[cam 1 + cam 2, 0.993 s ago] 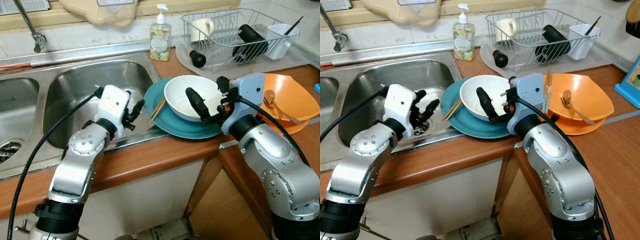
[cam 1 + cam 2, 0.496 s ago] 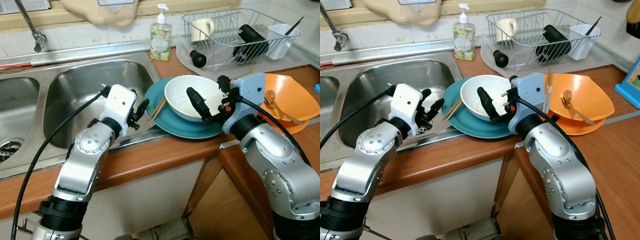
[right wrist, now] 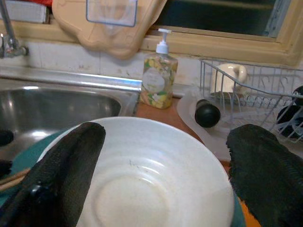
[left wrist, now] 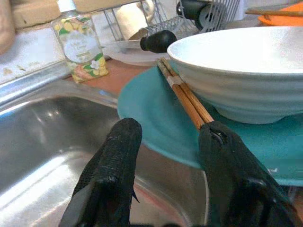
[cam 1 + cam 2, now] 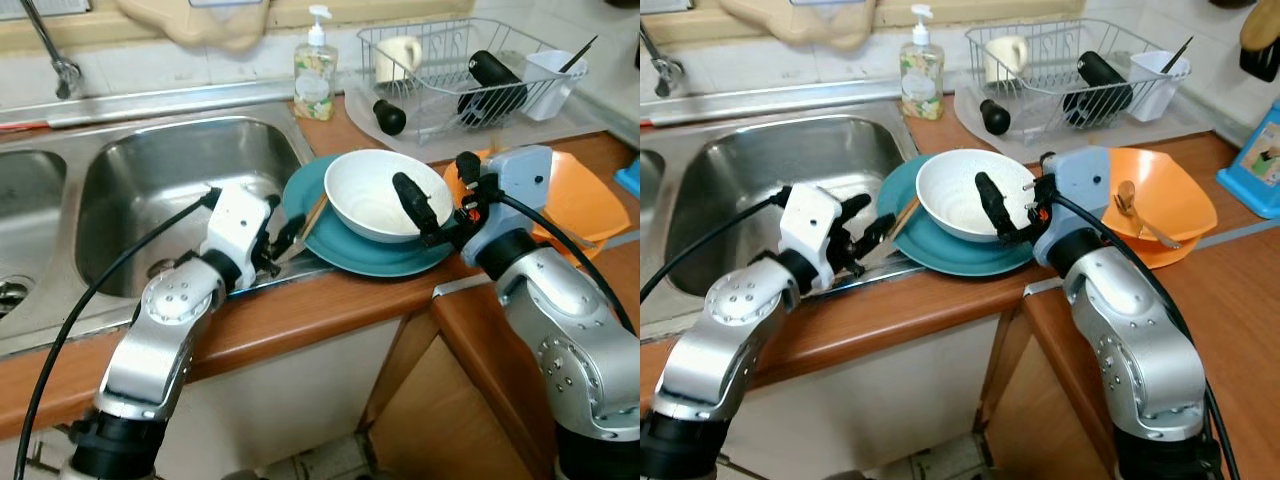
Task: Kitchen organization
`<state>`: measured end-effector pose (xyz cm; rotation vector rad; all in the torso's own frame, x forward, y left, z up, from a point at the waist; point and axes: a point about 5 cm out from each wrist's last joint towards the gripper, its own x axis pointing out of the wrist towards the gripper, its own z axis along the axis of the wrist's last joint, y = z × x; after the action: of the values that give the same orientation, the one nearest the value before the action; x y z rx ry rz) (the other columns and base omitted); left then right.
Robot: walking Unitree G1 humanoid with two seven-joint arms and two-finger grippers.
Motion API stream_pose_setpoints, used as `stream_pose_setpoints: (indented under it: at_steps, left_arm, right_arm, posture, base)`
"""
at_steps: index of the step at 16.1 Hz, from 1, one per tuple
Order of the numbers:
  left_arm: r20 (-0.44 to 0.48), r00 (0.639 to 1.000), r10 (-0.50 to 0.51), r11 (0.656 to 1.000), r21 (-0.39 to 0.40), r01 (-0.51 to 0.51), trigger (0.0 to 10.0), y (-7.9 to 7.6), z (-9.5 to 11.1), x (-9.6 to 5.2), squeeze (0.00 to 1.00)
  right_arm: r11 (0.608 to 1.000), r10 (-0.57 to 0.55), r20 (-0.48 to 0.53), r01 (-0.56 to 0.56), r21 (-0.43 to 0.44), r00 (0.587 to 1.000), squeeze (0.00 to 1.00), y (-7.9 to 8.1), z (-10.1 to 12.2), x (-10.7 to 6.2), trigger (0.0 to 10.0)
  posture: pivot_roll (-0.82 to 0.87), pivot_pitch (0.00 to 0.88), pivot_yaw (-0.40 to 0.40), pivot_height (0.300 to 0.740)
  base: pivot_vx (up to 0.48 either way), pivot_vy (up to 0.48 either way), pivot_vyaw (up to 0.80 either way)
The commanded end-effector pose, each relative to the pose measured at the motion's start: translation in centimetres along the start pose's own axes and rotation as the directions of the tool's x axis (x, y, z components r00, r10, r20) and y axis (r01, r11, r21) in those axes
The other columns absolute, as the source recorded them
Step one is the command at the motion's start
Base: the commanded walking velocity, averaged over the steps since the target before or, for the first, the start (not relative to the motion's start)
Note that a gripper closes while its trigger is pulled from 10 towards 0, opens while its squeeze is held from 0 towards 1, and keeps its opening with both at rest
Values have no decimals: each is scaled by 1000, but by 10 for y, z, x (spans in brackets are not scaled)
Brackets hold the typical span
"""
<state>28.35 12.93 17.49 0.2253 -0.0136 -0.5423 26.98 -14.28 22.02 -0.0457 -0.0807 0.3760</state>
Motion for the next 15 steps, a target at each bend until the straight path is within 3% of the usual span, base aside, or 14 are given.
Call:
stream_pose_setpoints:
  at_steps: [1,7,8,9,10,15]
  left_arm:
    - [49,999,-2,1000,-5,3,10000,3,8,-5,0]
    - [74,992,-103,993,-43,106,10000,9,13,-33,0]
    - [75,987,-139,988,-57,144,10000,5,12,-38,0]
    - [75,986,-151,986,-61,155,10000,4,12,-39,0]
    - [82,975,-206,975,-70,212,10000,-2,13,-40,0]
    - [99,972,-215,972,-73,223,10000,-1,15,-39,0]
  right_arm:
    - [999,32,-6,-32,-4,999,1000,3,0,3,10000]
    - [987,158,-22,-158,23,987,1000,29,3,-7,10000]
    - [986,164,-57,-163,32,985,373,35,-3,-11,10000]
    - [986,163,-65,-161,33,985,373,36,-4,-12,10000]
    - [989,147,-96,-144,36,984,0,37,-10,-13,10000]
    - [997,77,-134,-72,39,988,0,31,-15,-16,10000]
  posture:
    - [-98,0,-36,740]
    - [-95,0,-23,740]
    - [-97,0,-20,740]
    - [-97,0,-20,740]
    - [-98,0,-20,740]
    - [-108,0,-21,740]
  base:
    - [0,0,0]
    - [0,0,0]
    - [0,0,0]
    - [0,0,0]
    - [0,0,0]
    - [0,0,0]
